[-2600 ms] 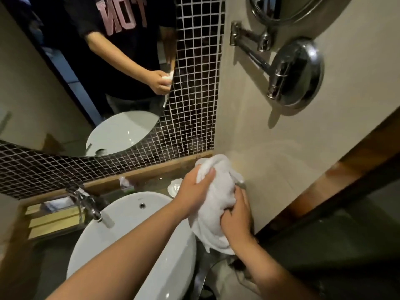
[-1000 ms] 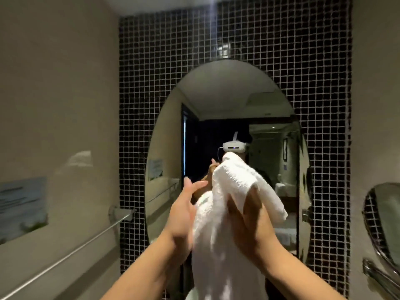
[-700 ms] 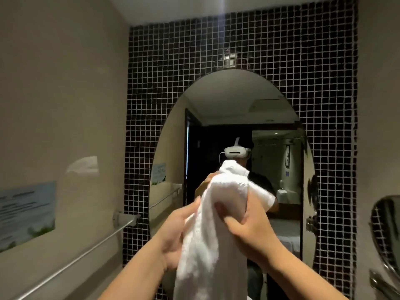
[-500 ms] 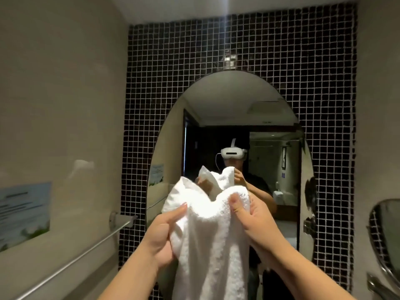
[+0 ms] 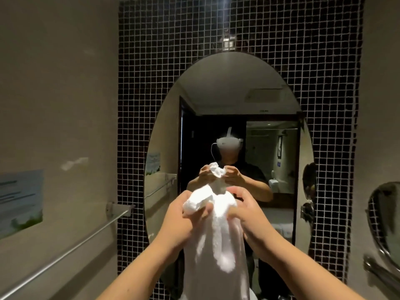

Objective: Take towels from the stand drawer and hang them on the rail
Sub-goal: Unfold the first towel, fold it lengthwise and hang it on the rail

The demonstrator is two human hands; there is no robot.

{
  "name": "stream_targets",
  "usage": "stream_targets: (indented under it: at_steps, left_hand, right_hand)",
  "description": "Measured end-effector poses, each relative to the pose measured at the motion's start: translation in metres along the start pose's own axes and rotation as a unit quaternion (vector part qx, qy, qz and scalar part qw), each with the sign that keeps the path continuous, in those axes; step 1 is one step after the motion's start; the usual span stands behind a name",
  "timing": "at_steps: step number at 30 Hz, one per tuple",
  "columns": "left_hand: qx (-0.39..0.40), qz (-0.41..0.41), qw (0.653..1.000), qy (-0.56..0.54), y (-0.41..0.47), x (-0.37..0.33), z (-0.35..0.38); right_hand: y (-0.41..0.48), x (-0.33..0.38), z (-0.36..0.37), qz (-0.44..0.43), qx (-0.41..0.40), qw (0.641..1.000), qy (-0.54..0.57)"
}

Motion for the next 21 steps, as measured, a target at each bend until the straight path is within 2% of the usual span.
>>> stream_targets:
  at_steps: [3, 5, 7, 11, 15, 17, 20, 21]
  left_hand:
    - [0.000, 0.071, 0.996, 0.048, 0.001, -0.005, -0.001]
    - [-0.012, 0.137, 0.982, 0.132, 0.004, -0.005, -0.002]
    - [-0.027, 0.165, 0.971, 0.170, 0.010, -0.003, -0.004]
    - [-0.081, 0.197, 0.954, 0.211, 0.028, 0.000, -0.011]
    - [-0.096, 0.216, 0.938, 0.256, 0.043, 0.001, -0.017]
    - [-0.105, 0.208, 0.934, 0.270, 0.050, 0.004, -0.024]
    - [-0.097, 0.180, 0.944, 0.258, 0.059, 0.009, -0.033]
    - [-0.088, 0.193, 0.932, 0.293, 0.061, 0.011, -0.036]
  right_hand:
    - [-0.009, 0.010, 0.005, -0.147, -0.013, 0.986, -0.082]
    - [-0.013, 0.022, 0.005, -0.264, -0.051, 0.951, -0.152]
    - [-0.012, 0.030, 0.004, -0.360, -0.078, 0.913, -0.172]
    - [-0.008, 0.038, 0.001, -0.480, -0.119, 0.832, -0.249]
    - [-0.009, 0.044, -0.002, -0.570, -0.166, 0.748, -0.296]
    - [-0.007, 0.047, -0.009, -0.565, -0.167, 0.749, -0.302]
    - [0.012, 0.050, -0.030, -0.481, -0.157, 0.803, -0.316]
    - [0.018, 0.051, -0.036, -0.453, -0.155, 0.823, -0.306]
Point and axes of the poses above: each hand's wrist, its own y-axis towards the middle knuckle, its own z-axis out of the palm, x = y × z, the point moved 3 cm from there along y, towards the middle knuckle, and after that the axes turned 13 degrees about -x, right-handed, at the moved point
